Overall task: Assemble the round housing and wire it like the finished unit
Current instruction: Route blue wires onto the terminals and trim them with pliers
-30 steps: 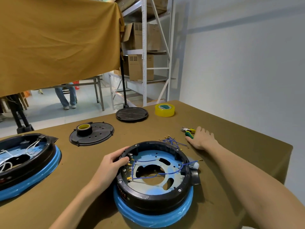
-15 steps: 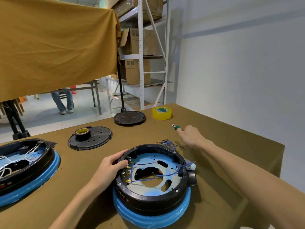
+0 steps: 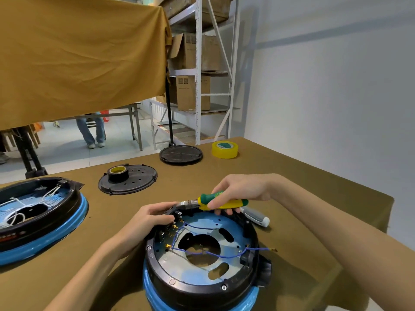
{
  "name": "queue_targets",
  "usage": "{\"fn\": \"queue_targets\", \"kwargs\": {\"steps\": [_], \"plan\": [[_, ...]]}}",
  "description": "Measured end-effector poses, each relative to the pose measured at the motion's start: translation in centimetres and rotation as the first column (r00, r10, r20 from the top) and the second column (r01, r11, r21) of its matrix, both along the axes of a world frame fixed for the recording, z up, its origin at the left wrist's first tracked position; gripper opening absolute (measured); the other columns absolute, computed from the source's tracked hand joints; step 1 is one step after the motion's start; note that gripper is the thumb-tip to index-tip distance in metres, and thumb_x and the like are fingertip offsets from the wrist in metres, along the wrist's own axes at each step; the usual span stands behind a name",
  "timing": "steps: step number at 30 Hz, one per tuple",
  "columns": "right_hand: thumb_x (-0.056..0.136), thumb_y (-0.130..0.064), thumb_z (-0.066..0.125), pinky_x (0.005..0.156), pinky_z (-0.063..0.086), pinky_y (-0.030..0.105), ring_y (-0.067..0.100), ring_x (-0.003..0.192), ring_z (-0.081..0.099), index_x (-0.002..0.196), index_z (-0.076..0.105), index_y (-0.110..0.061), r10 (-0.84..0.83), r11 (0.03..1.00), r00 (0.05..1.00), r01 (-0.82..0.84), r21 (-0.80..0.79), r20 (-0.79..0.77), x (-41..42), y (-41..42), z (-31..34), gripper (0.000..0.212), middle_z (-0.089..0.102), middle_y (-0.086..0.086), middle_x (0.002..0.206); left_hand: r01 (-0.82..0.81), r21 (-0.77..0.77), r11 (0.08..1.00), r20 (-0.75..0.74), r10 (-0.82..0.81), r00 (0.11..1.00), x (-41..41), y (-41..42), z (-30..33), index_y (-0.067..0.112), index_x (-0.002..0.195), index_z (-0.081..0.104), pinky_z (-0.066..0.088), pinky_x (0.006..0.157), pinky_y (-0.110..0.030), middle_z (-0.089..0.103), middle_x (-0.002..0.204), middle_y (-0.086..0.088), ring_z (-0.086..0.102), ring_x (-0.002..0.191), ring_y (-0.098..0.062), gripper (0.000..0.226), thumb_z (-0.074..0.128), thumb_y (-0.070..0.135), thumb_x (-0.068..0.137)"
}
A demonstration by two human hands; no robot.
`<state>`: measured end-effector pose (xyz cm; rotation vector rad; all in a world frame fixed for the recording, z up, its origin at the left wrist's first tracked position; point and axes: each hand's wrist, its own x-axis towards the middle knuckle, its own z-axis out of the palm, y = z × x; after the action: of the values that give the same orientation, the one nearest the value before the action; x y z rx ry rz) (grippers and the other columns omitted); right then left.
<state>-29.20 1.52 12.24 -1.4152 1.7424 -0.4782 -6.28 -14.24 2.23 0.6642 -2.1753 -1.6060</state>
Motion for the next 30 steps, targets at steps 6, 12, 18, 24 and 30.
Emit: {"fn": "queue_targets", "kwargs": {"steps": [6,12,18,24,30], "plan": [[0.09,-0.053,0.071,0.064,0.045,0.033,0.015,0.069,0.058,0.101,0.074,-0.005,-0.01,0.994,0.94,0.046,0.099,-0.342,2.2,-0.1,0.1,0.048,0.068,0.0,0.082,0.089,0.039,0.995,-0.019,-0.089,0.996,0.3,0.2,0.2,0.043,0.117,0.074,0.057,0.075,-0.018,0.077,0.114,0.007,0.074,0.102,-0.016,0.043,0.059,0.009,0.098],[0.085,-0.065,0.068,0.067,0.041,0.034,0.02,0.074,0.053,0.117,0.068,0.004,-0.043,0.997,0.832,0.073,0.033,-0.553,3.2,-1.0,-0.9,0.076,0.067,0.014,0.086,0.103,0.029,0.994,-0.017,-0.102,0.995,0.2,0.0,0.1,0.044,0.12,0.072,0.057,0.077,-0.02,0.077,0.115,0.005,0.074,0.103,-0.017,0.041,0.058,0.011,0.099],[0.083,-0.066,0.069,0.063,0.047,0.03,0.015,0.069,0.062,0.103,0.077,-0.007,-0.053,0.996,0.842,0.084,0.034,-0.537,3.3,-1.5,-0.5,0.063,0.073,0.003,0.082,0.103,0.015,0.995,0.002,-0.103,0.995,0.3,0.0,0.2,0.042,0.122,0.069,0.057,0.078,-0.018,0.077,0.115,0.008,0.073,0.105,-0.013,0.04,0.057,0.011,0.1],[0.084,-0.06,0.074,0.056,0.049,0.027,0.015,0.068,0.068,0.1,0.076,-0.008,-0.057,0.981,0.903,0.129,0.143,-0.427,3.3,-2.1,0.8,0.055,0.078,0.007,0.09,0.123,-0.023,0.992,0.064,-0.121,0.991,0.6,0.4,0.8,0.049,0.12,0.061,0.052,0.075,-0.008,0.074,0.106,0.028,0.069,0.102,0.002,0.038,0.055,0.016,0.103],[0.092,-0.061,0.064,0.062,0.057,0.03,0.019,0.072,0.072,0.091,0.071,-0.01,-0.05,0.953,0.942,0.144,0.267,-0.331,3.4,-1.3,0.7,0.052,0.076,0.005,0.083,0.143,-0.058,0.988,0.095,-0.137,0.986,0.7,0.7,1.4,0.053,0.12,0.059,0.053,0.074,-0.01,0.074,0.105,0.028,0.071,0.1,0.0,0.039,0.054,0.018,0.104]]}}
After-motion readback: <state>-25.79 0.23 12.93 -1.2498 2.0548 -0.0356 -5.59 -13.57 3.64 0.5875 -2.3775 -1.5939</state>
